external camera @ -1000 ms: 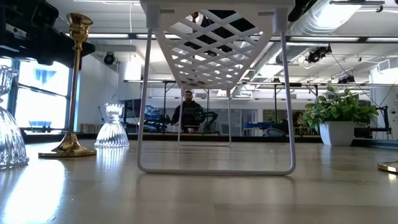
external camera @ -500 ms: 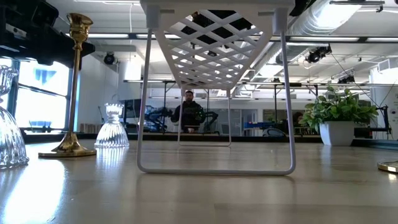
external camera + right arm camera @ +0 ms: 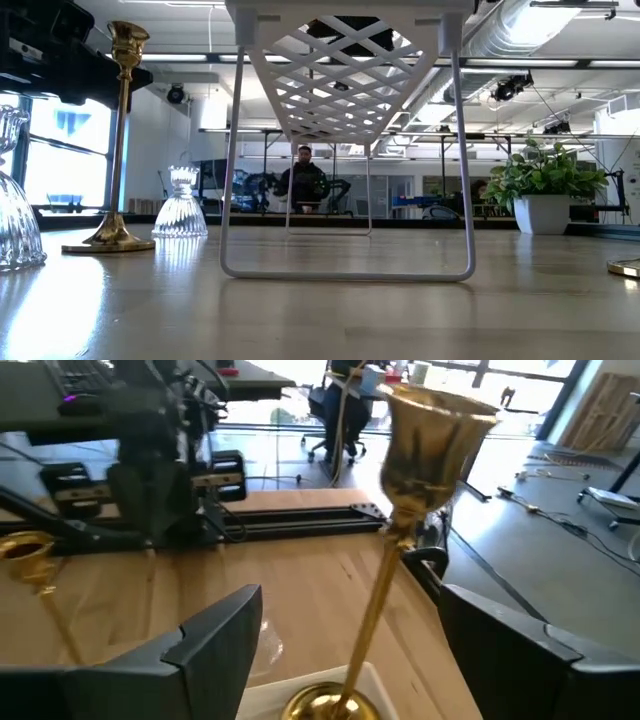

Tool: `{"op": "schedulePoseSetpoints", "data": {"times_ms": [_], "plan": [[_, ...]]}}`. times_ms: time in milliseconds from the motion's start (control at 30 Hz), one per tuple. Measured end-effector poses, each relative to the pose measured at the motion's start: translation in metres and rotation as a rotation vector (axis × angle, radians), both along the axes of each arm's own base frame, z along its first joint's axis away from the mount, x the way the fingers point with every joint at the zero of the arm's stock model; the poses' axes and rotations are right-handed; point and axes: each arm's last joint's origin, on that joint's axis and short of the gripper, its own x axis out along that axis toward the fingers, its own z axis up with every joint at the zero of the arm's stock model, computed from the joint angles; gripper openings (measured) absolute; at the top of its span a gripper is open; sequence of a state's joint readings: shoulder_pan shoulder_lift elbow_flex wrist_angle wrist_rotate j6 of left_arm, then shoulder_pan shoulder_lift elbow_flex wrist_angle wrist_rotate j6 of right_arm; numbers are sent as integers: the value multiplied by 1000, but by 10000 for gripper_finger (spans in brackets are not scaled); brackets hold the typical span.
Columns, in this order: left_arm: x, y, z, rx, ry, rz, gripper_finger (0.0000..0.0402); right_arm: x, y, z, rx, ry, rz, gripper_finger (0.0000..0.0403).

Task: Pick & Place candle stick holders
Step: Put the top transparent candle holder on the shelf

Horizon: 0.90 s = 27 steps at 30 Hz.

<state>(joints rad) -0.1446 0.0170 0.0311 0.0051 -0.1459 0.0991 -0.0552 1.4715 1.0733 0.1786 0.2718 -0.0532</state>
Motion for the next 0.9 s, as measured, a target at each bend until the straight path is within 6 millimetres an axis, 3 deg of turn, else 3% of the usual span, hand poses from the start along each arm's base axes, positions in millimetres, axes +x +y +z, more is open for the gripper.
{"op": "schedulePoseSetpoints", "data": {"times_ms": [400, 667, 900], "plan": [[0, 0, 0, 0, 0, 0, 1, -25, 32, 14, 62, 70, 127, 299], [0, 0, 0, 0, 0, 0, 1, -27, 60, 14, 94, 75, 226, 299], [0, 0, 0, 0, -1, 0, 1, -29, 70, 13, 99, 73, 234, 299]]}}
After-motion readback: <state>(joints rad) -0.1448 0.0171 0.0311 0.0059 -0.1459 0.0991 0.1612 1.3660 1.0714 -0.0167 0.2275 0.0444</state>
